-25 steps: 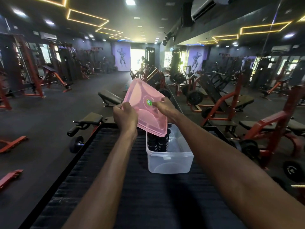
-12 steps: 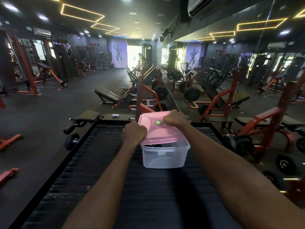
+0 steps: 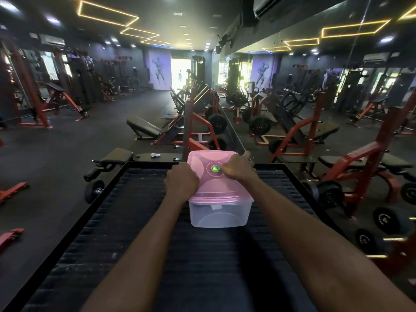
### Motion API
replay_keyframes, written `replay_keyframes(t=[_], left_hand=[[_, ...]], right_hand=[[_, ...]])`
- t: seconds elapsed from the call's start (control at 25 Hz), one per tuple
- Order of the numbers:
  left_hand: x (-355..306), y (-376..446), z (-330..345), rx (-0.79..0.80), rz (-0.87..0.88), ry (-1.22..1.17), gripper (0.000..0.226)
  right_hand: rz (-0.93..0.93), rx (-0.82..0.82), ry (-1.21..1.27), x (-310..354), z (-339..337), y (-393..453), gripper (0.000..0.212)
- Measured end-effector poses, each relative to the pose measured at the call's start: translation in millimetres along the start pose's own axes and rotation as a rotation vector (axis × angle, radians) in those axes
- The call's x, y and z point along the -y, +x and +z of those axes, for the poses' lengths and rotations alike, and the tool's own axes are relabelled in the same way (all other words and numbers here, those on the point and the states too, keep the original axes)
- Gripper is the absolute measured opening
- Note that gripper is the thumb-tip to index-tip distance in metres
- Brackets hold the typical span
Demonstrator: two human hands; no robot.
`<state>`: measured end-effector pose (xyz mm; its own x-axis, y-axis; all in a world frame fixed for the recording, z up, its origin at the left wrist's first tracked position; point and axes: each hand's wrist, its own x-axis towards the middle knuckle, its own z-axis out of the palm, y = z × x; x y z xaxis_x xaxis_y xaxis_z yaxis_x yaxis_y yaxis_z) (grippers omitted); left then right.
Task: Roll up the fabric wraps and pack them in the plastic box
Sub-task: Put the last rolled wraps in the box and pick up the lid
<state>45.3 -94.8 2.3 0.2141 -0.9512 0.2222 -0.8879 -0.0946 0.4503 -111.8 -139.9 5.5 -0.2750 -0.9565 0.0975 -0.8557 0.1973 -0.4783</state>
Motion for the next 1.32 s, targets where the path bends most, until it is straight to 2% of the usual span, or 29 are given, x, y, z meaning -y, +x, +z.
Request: replay_keyframes(t=[0.2,0.36,0.56,0.72,0.96,1.16,1.32], left_hand=[[-6,6,9,0.009,-0.008,-0.043,0.03],[-7,15,17,0.157,0.043,-0.102,0.046],[-13,30,25,0.279,0.041,-0.113,0.052],[-14,36,28,0.327,0.03,-0.081,0.056],[-10,25,17,0.322,0.077,0.017,0.052],[3,46,46,0.292,0.096,0.027,0.073],[-7,21,19,0.29,0.066,-0.007,0.061]], right_hand=[[-0.046,0.042,-0.101,-4,-1,3,0.061],[-0.056,0.081,-0.14,-6,4,3,0.065],[-0.028,0.164,-0.217,-7,5,5,0.079],[0.003,0.229,-0.263,-8,5,6,0.081],[0.019,0.231,-0.299,-10,9,-5,0.081],[0.029,0.218,-0.272,-10,9,-9,0.08],[0.021,0.162,-0.161,-11,8,-9,0.08]])
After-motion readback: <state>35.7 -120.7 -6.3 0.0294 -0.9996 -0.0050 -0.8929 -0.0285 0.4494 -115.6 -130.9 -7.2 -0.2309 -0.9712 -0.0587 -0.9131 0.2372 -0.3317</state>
